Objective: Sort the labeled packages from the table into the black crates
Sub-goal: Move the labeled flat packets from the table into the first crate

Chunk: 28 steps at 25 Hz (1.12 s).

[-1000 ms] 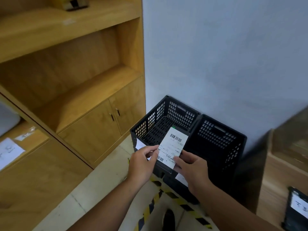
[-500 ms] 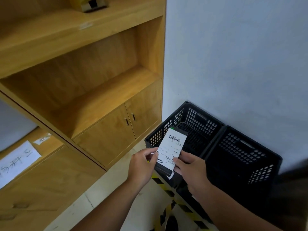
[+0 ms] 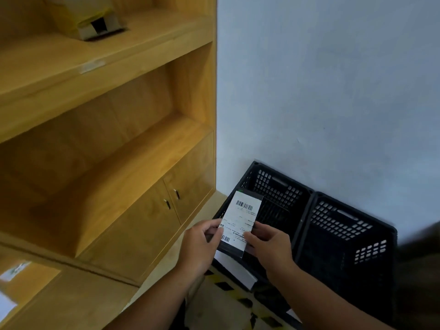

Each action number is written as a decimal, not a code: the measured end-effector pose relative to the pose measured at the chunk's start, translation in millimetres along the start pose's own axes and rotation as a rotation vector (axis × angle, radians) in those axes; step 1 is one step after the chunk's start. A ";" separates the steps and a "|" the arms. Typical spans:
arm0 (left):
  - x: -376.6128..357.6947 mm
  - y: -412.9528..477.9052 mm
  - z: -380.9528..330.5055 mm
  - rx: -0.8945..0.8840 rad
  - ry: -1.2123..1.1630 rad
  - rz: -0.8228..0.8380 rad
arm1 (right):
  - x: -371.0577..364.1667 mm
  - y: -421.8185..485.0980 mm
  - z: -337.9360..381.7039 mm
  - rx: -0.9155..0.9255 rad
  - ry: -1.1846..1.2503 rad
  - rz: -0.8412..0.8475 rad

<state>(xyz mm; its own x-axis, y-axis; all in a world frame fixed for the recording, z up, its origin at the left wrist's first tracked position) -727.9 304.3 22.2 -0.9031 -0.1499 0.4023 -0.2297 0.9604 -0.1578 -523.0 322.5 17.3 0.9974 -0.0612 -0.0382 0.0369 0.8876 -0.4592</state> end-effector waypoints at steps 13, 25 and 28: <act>47.9 122.9 31.5 -0.084 -0.005 0.310 | -84.9 44.3 -14.3 -0.080 0.195 -0.332; 29.6 160.4 61.2 -0.061 0.088 0.292 | -41.8 88.2 -53.8 -0.109 0.044 -0.429; 13.8 174.6 98.8 -0.063 0.168 0.267 | -26.8 119.3 -93.9 -0.114 -0.023 -0.455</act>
<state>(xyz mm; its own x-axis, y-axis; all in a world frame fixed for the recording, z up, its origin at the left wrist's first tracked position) -816.3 446.7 -88.9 -0.8548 0.1456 0.4981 0.0355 0.9740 -0.2239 -551.2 387.2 -119.9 0.8824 -0.4214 0.2091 0.4654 0.7169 -0.5191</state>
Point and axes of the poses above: each hand's wrist, its own y-axis towards the middle knuckle, its own x-axis out of the back of the hand, z = x × y, the point moved 9 cm from there along y, towards the middle knuckle, and after that the axes turned 1 degree about y, right-handed, at the moved point
